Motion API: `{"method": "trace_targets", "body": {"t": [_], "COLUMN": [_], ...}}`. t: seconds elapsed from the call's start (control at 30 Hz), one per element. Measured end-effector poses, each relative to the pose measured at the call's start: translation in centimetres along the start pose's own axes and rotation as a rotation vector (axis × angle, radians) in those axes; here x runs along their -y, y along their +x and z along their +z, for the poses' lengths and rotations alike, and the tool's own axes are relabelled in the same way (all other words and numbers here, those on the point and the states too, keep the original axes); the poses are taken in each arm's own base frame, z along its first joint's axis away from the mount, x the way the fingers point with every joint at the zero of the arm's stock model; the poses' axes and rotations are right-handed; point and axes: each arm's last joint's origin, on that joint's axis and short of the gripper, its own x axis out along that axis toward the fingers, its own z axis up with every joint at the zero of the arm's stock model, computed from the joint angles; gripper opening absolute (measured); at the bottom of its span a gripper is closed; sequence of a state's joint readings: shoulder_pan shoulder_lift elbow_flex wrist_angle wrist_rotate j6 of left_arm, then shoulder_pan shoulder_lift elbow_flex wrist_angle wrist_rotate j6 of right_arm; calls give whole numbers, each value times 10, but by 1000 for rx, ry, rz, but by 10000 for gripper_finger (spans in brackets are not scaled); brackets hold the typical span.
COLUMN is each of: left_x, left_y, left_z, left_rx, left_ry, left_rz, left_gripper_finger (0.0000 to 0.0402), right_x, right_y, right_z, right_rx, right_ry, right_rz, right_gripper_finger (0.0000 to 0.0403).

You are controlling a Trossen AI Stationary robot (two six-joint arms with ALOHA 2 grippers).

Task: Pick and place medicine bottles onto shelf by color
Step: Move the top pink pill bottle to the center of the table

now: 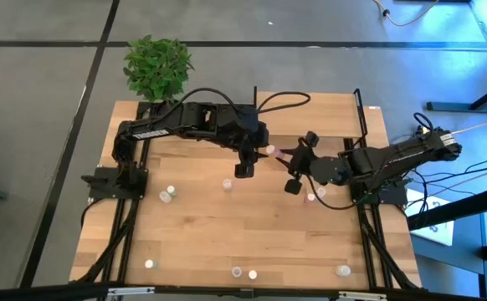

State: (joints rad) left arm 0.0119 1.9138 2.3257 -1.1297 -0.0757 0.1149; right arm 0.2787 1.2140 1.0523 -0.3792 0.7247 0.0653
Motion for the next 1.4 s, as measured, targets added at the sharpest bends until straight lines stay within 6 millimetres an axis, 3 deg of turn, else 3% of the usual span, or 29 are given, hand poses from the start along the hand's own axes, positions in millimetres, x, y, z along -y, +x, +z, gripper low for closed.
{"method": "trace_targets", "body": {"t": [0.13, 0.5, 1.4], "left_x": [-4, -13, -12], "left_y": [10, 12, 16], "left_z": [-2, -2, -6], "left_rx": [-22, -10, -50], "left_ry": [-19, -89, -112], "left_rz": [7, -56, -52], "left_gripper_finger": [151, 151, 151], "right_x": [0, -1, -1], "right_y": [0, 0, 0], "right_z": [3, 3, 3], "right_rx": [22, 29, 29], "right_ry": [-33, -45, -41], "right_rz": [3, 15, 11], "right_gripper_finger": [102, 102, 102]}}
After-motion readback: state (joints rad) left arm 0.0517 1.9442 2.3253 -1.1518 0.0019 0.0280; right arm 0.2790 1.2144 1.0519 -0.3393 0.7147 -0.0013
